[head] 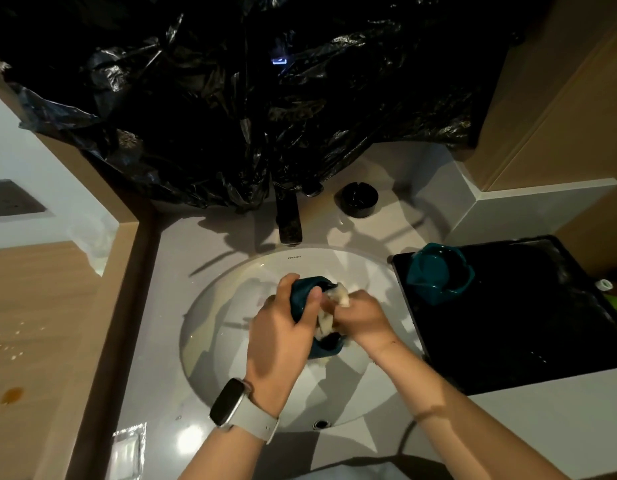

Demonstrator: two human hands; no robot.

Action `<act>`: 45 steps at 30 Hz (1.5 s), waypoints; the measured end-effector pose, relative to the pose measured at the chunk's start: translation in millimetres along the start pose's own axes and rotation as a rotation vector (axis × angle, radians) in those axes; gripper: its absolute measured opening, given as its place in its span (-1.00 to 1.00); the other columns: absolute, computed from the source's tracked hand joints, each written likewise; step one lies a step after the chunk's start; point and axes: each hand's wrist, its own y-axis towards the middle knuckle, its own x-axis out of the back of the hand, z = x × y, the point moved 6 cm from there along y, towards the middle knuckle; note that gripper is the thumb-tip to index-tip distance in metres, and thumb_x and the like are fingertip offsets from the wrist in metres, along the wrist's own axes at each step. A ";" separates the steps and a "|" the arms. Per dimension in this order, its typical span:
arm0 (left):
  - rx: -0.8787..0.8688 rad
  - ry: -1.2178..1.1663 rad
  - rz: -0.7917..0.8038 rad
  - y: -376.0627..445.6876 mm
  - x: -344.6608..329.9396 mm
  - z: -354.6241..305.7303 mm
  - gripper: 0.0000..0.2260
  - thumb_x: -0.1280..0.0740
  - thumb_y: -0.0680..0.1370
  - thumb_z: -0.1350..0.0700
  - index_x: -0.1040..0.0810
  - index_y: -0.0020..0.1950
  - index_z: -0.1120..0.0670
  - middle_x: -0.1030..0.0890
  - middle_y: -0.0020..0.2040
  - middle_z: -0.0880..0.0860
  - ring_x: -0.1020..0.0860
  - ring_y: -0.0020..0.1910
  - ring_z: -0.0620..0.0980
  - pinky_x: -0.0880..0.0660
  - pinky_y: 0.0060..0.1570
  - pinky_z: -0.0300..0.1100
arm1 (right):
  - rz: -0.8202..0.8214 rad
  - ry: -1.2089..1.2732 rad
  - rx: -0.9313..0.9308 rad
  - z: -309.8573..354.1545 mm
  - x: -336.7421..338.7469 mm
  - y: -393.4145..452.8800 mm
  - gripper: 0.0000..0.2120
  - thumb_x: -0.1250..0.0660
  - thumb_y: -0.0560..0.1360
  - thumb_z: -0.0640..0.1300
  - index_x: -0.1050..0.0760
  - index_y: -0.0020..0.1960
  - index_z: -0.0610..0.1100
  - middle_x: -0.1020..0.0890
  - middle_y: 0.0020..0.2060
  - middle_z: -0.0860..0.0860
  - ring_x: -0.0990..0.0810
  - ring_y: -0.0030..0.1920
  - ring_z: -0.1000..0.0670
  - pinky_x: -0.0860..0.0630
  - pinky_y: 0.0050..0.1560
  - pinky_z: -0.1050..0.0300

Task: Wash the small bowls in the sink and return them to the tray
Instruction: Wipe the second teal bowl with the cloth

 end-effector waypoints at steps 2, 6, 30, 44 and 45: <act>0.017 -0.037 -0.009 -1.7 0.6 0.1 -0.67 -0.20 0.59 -0.15 -0.42 0.30 -0.06 -0.63 -0.01 -0.05 -0.55 -0.07 -0.08 -0.45 -0.07 -0.22 | -0.091 -0.161 0.084 11.6 8.4 3.0 -0.63 -0.32 0.49 0.12 -0.62 -0.14 -0.20 -0.67 -0.24 -0.12 -0.60 -0.21 -0.09 -0.49 -0.21 0.14; -0.005 -0.036 -0.138 4.7 7.9 1.2 -0.65 -0.18 0.58 -0.22 -0.43 0.28 -0.06 -0.65 0.01 -0.05 -0.61 -0.03 -0.02 -0.55 -0.01 -0.09 | -0.001 0.323 -0.063 2.5 -16.4 -10.8 -0.82 -0.29 0.55 -0.11 -0.57 -0.16 -0.18 -0.61 -0.29 -0.09 -0.61 -0.27 -0.08 -0.45 -0.33 0.20; -0.010 -0.094 -0.143 18.7 3.2 5.8 -0.79 -0.18 0.61 -0.14 -0.44 0.15 -0.07 -0.62 -0.18 -0.12 -0.62 -0.13 -0.04 -0.57 -0.07 0.01 | -0.184 -0.003 0.154 20.6 7.5 -0.7 -0.63 -0.22 0.57 0.04 -0.61 -0.08 -0.24 -0.68 -0.15 -0.17 -0.62 -0.08 -0.16 -0.49 -0.13 0.09; -0.027 -0.063 -0.215 7.7 9.5 8.9 -0.60 -0.18 0.56 -0.25 -0.37 0.26 -0.02 -0.63 -0.02 -0.08 -0.62 -0.02 -0.04 -0.55 -0.02 -0.14 | 0.074 0.488 -0.130 8.6 -31.4 -2.6 -0.83 -0.31 0.49 -0.19 -0.60 -0.23 -0.19 -0.63 -0.40 -0.08 -0.60 -0.40 -0.03 -0.49 -0.36 0.18; -0.040 -0.038 -0.228 10.7 11.1 10.4 -0.56 -0.16 0.54 -0.28 -0.38 0.27 -0.01 -0.64 -0.01 -0.06 -0.62 -0.01 -0.03 -0.56 0.01 -0.11 | 0.103 0.623 -0.215 3.9 -44.5 -10.1 -0.83 -0.25 0.53 -0.22 -0.58 -0.18 -0.19 -0.61 -0.41 -0.08 -0.58 -0.44 -0.02 -0.48 -0.42 0.18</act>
